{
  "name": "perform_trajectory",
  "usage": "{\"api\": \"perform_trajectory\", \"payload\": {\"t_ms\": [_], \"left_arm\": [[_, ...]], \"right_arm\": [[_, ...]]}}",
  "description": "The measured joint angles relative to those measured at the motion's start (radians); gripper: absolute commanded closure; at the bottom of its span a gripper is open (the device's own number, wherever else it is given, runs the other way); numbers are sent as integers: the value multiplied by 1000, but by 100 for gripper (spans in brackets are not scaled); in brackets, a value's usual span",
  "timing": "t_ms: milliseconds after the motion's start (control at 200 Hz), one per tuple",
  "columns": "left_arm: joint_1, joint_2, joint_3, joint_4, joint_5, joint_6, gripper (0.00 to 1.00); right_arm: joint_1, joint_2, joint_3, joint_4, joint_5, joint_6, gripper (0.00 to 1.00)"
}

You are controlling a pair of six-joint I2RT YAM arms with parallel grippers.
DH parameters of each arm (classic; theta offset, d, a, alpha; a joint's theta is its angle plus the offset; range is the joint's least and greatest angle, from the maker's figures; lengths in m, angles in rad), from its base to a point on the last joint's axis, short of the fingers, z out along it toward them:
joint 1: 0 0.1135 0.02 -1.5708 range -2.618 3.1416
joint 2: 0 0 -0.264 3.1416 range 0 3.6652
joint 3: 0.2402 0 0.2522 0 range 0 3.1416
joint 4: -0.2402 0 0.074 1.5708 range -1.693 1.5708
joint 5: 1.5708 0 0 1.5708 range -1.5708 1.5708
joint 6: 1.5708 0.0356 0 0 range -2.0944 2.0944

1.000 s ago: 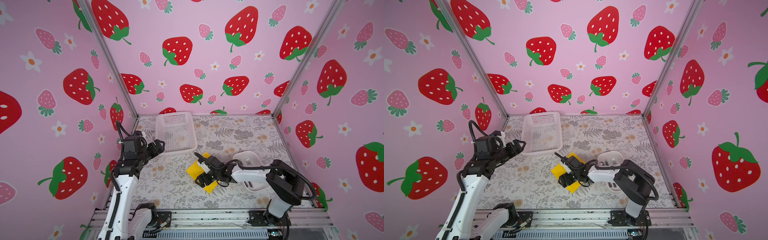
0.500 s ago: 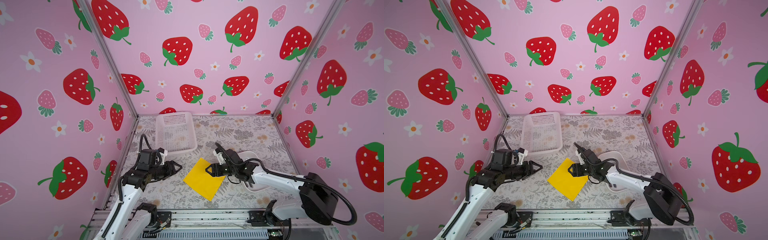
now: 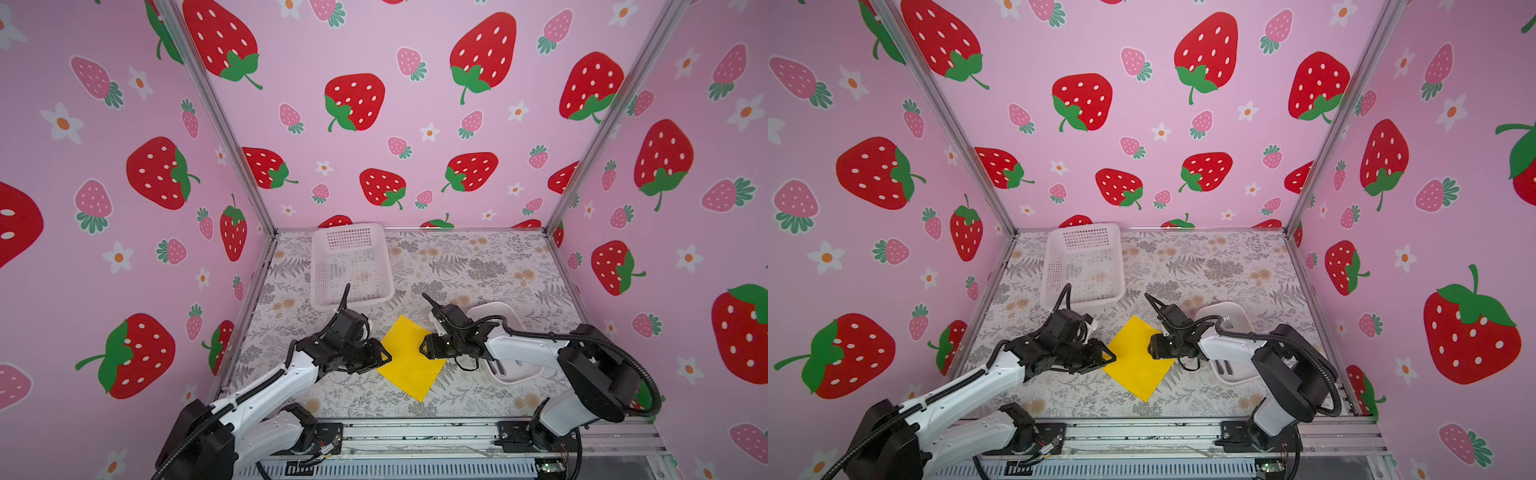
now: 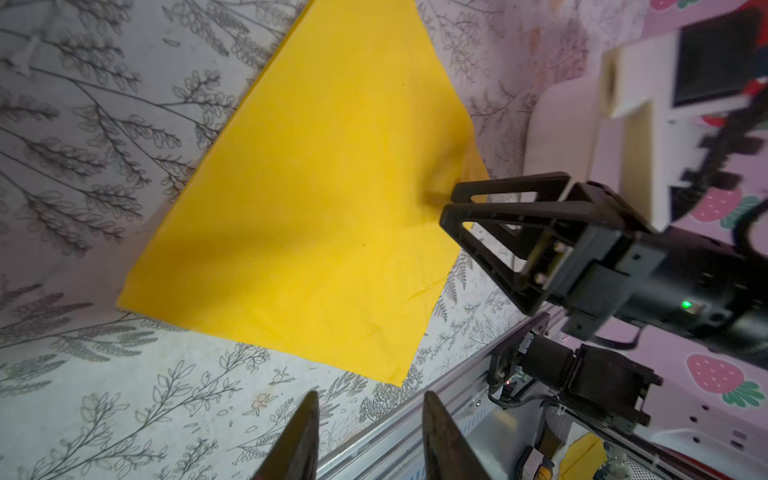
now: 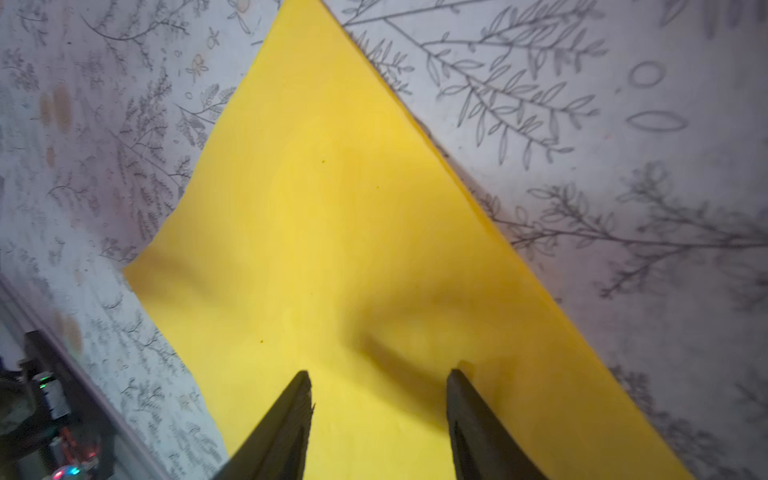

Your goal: Place the utensils on the paper napkin and roll it up

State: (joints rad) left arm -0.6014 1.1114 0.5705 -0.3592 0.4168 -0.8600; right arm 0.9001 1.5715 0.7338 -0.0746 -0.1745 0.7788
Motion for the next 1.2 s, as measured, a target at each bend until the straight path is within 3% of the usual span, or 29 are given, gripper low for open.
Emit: {"api": "perform_trajectory", "payload": {"t_ms": [510, 815, 965, 1201], "left_arm": [[-11, 224, -12, 96, -197, -52, 66], [-12, 273, 28, 123, -307, -58, 66], [-24, 274, 45, 93, -343, -64, 57], [-35, 92, 43, -13, -400, -101, 47]], "right_arm": [[0, -88, -150, 170, 72, 281, 50], [-6, -59, -97, 125, 87, 221, 49], [-9, -43, -63, 95, 105, 181, 51], [-42, -50, -91, 124, 113, 179, 51]]}}
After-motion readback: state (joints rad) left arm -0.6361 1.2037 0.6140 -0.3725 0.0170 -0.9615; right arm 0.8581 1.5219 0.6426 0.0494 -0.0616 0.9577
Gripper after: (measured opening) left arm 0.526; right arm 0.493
